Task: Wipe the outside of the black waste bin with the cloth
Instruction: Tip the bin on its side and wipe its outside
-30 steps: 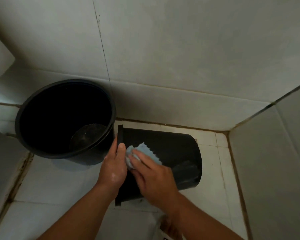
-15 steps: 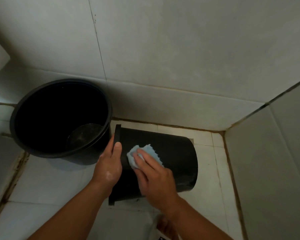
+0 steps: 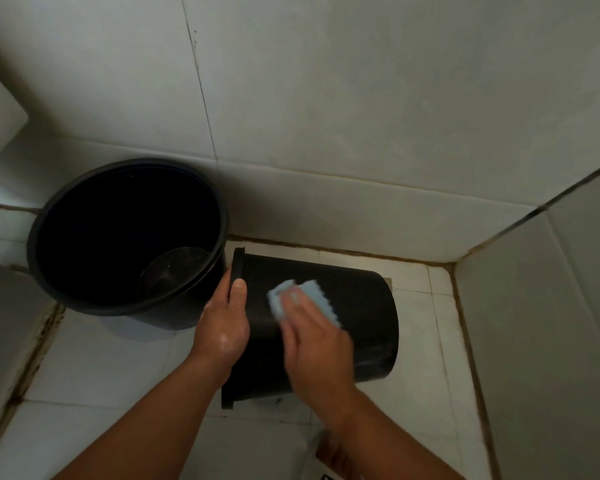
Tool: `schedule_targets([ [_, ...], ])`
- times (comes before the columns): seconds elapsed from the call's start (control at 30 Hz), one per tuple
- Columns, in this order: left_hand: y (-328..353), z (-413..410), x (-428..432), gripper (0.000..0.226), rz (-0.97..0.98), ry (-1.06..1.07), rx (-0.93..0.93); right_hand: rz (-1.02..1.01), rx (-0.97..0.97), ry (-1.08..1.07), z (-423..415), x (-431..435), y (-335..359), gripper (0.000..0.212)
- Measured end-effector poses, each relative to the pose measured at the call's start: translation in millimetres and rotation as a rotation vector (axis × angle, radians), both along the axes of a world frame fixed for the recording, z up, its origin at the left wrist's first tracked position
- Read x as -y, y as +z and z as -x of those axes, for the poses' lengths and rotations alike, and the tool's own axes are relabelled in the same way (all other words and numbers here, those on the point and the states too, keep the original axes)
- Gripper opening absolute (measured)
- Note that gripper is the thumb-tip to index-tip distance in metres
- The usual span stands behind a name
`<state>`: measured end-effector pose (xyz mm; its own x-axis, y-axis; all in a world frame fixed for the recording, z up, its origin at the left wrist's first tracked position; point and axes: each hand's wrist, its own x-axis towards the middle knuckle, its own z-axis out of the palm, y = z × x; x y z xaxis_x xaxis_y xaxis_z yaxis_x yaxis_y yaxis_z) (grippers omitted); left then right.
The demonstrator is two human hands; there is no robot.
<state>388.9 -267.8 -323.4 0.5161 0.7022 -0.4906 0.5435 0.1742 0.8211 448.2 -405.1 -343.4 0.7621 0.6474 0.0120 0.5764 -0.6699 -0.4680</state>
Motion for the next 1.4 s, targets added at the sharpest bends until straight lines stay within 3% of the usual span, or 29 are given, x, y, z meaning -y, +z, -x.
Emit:
schedule_targets([
  [0.1,-1.5,-0.7,-2.8,0.047,0.003,-0.004,0.032,0.003,-0.037,0.177,-13.9,13.4,-1.1,0.050],
  [0.3,5.5,-7.2,-4.6,0.046,-0.008,-0.032,0.065,-0.044,0.061,-0.370,-74.8,70.7,-12.2,0.041],
  [0.43,11.5,15.4,18.9,0.048,-0.170,-0.047,0.106,-0.039,0.021,-0.426,-89.3,61.9,-6.3,0.041],
  [0.67,1.2,23.1,26.4,0.050,-0.155,-0.052,0.110,0.128,-0.004,-0.493,-111.9,34.9,-2.3,0.038],
  [0.77,1.4,20.0,21.6,0.048,-0.121,-0.048,0.114,0.088,-0.025,-0.293,-99.8,11.7,3.8,0.034],
  [1.0,2.4,18.7,-4.4,0.043,-0.006,-0.072,0.162,-0.108,0.028,0.535,-24.2,-13.9,8.6,0.043],
  [1.1,6.8,19.9,-1.7,0.038,0.004,-0.086,0.160,-0.011,0.148,0.857,-25.0,6.0,8.8,0.043],
  [1.17,4.7,17.5,2.2,0.041,-0.005,-0.083,0.132,0.010,0.132,0.751,-42.2,6.9,10.3,0.045],
  [1.27,1.8,13.5,4.7,0.045,-0.046,-0.063,0.074,0.022,-0.007,0.102,-64.8,-11.1,16.8,0.042],
  [1.3,2.1,13.0,5.4,0.046,-0.053,-0.054,0.070,0.038,-0.003,-0.009,-60.5,-17.3,17.8,0.040],
  [1.33,2.2,13.2,5.5,0.046,-0.058,-0.050,0.072,0.040,0.043,-0.016,-49.3,-21.3,21.0,0.038],
  [1.4,4.1,14.5,5.5,0.047,-0.068,-0.065,0.071,-0.090,0.059,0.204,-15.4,-20.5,25.8,0.037],
])
